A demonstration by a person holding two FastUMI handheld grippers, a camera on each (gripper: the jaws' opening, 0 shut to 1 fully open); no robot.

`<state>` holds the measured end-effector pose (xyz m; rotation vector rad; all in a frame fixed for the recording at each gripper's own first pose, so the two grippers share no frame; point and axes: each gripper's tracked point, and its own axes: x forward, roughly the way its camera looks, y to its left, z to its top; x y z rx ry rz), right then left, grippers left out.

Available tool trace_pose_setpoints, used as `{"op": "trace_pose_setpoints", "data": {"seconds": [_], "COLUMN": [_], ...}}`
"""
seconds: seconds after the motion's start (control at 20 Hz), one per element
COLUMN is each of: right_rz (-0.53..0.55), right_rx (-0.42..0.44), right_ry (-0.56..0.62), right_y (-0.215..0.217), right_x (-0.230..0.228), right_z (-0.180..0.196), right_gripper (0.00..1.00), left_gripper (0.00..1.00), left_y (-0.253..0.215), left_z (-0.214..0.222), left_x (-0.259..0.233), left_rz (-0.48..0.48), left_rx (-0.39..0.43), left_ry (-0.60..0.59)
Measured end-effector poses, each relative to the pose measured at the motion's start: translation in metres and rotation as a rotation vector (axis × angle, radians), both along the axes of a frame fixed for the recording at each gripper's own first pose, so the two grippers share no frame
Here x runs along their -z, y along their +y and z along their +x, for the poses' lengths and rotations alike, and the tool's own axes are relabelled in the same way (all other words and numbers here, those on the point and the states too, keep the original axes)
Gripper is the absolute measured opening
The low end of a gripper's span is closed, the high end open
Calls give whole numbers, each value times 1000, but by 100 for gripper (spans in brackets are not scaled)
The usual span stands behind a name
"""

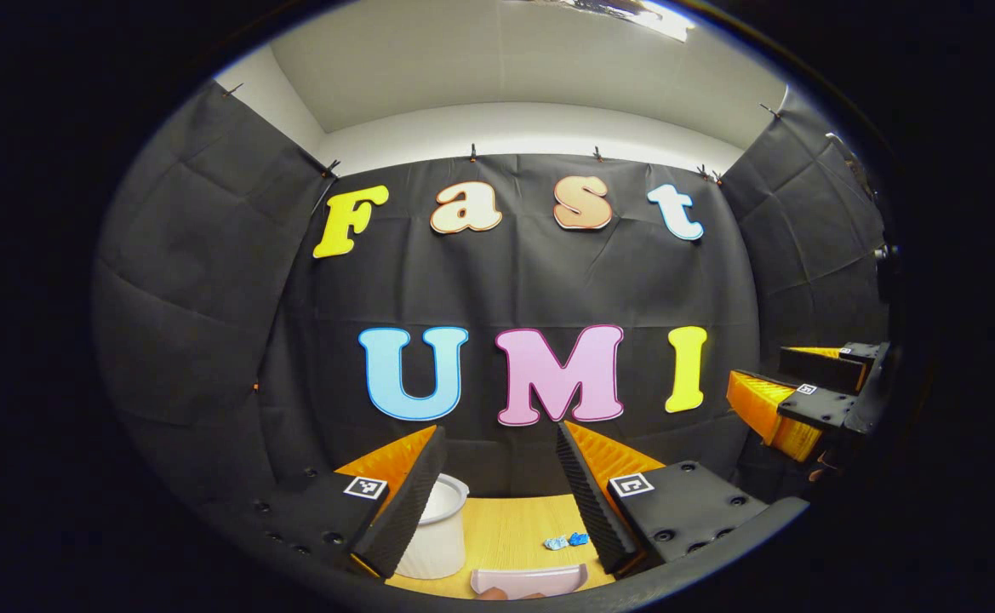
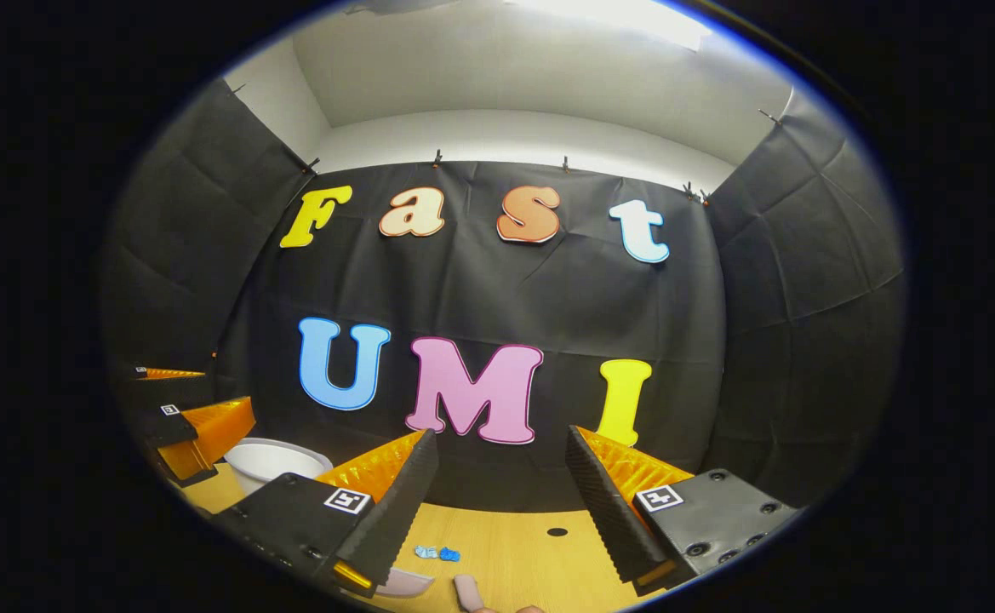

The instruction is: Pick up the small broom and dustpan from the desktop, sweep the trash into the dustpan with the broom, and then empty the trash into the garbage bin.

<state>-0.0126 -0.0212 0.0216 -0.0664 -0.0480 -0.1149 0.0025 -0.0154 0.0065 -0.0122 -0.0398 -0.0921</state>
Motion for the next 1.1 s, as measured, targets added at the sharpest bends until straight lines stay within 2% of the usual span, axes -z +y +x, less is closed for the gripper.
{"op": "trace_pose_setpoints", "data": {"seconds": [0.05, 0.1, 0.15, 0.3, 0.35, 0.55, 0.6, 0.65, 0.75, 1.0, 1.1], "right_rz": [-1, -2, -4, -2, -3, -44, -42, -34, -17, 71, 47], "right_rx": [2, 3, 3, 7, 6, -8, -17, -19, -12, 4, 14], "right_ry": [-5, -9, -10, -12, -15, -70, -84, -96, -130, -252, -240], "right_y": [0, 0, 0, 0, 1, 7, 11, 12, 9, 2, 1], "right_x": [-2, -2, -2, -4, -6, -22, -25, -28, -38, -64, -57], "right_z": [0, -2, -3, -4, -5, -12, -14, -15, -20, -31, -30], "right_gripper": [92, 97, 92, 92, 97, 97, 92, 92, 99, 96, 99], "left_gripper": [77, 77, 77, 77, 77, 77, 77, 77, 77, 77, 77], "left_y": [0, -1, -1, 1, -1, 1, 3, 4, 2, 6, 3], "left_z": [0, -1, -1, -1, -1, -1, -1, 0, 1, -3, -4], "left_x": [-1, -1, -1, -4, -7, -8, -7, -8, -5, -19, -16], "left_rz": [-5, -9, -13, -28, -41, -35, -34, -31, -17, -42, -41], "left_rx": [5, 10, 14, 22, 31, 24, 17, 15, 6, -11, -5], "left_ry": [-1, -3, -3, -17, -26, -30, -31, -29, -22, -82, -86]}}
